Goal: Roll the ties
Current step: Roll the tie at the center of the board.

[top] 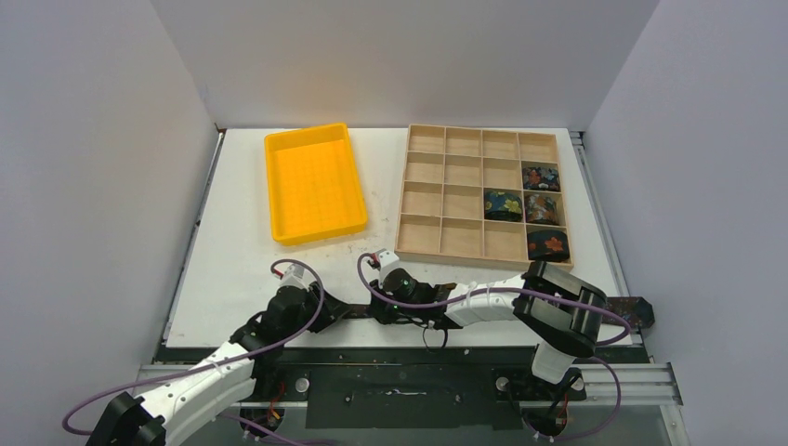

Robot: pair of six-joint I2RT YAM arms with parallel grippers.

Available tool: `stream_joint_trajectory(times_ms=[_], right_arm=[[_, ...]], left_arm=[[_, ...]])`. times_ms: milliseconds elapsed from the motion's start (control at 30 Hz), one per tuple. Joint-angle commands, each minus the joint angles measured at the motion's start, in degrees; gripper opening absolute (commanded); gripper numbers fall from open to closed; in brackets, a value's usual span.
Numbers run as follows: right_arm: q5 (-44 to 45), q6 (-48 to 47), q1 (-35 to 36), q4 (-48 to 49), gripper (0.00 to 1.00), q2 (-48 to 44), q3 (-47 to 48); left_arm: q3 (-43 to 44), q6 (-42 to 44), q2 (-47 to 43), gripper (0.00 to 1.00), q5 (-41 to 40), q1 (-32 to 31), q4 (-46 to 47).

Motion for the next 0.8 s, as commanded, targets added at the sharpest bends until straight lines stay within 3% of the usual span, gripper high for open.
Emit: stream_joint_trajectory(times_ms=[0,167,467,767], right_arm=[[0.7,0.0,-0.6,-2.7,0.05,0.6,-2.2],[0.6,0.0,-0.8,-2.4,0.05,0.5,-2.6],[0.2,0.1,-0.8,-2.2,0.05,0.6,-2.5],[0.5,0.7,-1.2,-2.2,0.05,3.2,-1.2]], left_arm=[[-0.5,2.8,2.8,0.36,-0.5,-0.1,-1.5],[-0.6,2.8,3.9,0.32,-0.7,0.0,-0.9],[0.5,3.3,3.9,0.0,-0.3,-0.1,-1.6],[6.1,5.4,-0.2,0.0,-1.0,-0.1,-9.7]])
